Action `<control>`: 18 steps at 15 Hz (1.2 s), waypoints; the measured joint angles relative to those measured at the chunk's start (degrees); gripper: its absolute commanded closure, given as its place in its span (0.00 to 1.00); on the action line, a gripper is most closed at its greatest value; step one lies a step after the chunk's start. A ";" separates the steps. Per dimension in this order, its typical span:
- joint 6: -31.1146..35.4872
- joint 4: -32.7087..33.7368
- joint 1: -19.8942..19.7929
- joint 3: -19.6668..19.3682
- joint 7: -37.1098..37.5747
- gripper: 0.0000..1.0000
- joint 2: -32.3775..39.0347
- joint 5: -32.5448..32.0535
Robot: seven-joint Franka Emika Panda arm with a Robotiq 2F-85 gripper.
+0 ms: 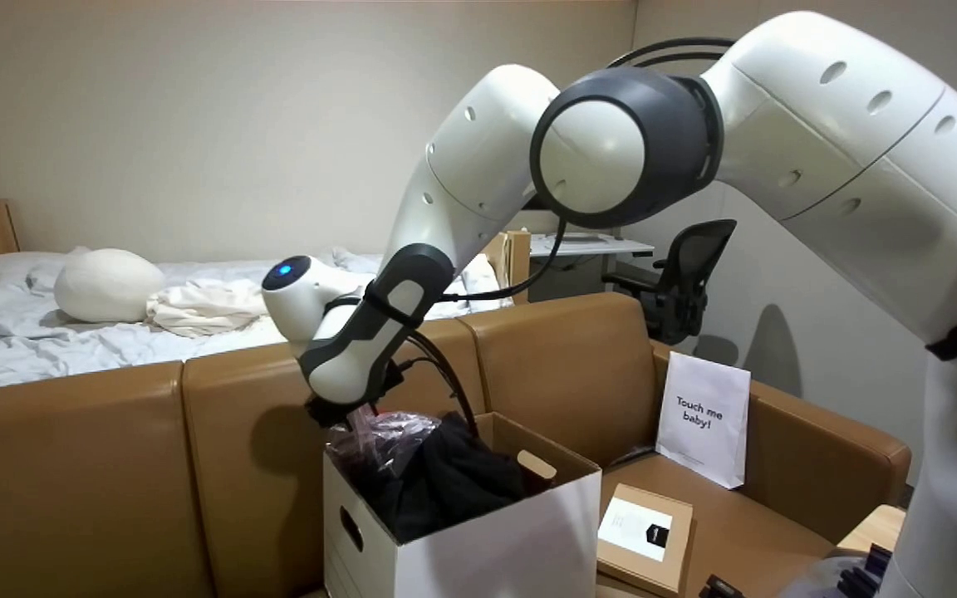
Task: Pick up the plastic bag from the box and put it on the couch.
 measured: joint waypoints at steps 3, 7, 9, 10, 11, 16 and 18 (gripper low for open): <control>-0.02 0.84 0.00 -0.25 0.12 0.96 0.82 0.00; -3.81 2.84 0.17 0.19 0.12 1.00 2.43 0.79; -11.24 4.75 1.41 0.09 2.38 0.98 2.96 1.14; -15.34 5.64 2.46 -0.10 4.33 0.98 2.95 1.14; -19.41 6.58 3.82 -0.46 6.41 0.98 2.87 1.14; -43.72 12.26 10.01 -1.83 13.54 0.99 0.79 1.13; -53.81 14.42 10.21 -2.46 13.57 0.99 -1.31 1.24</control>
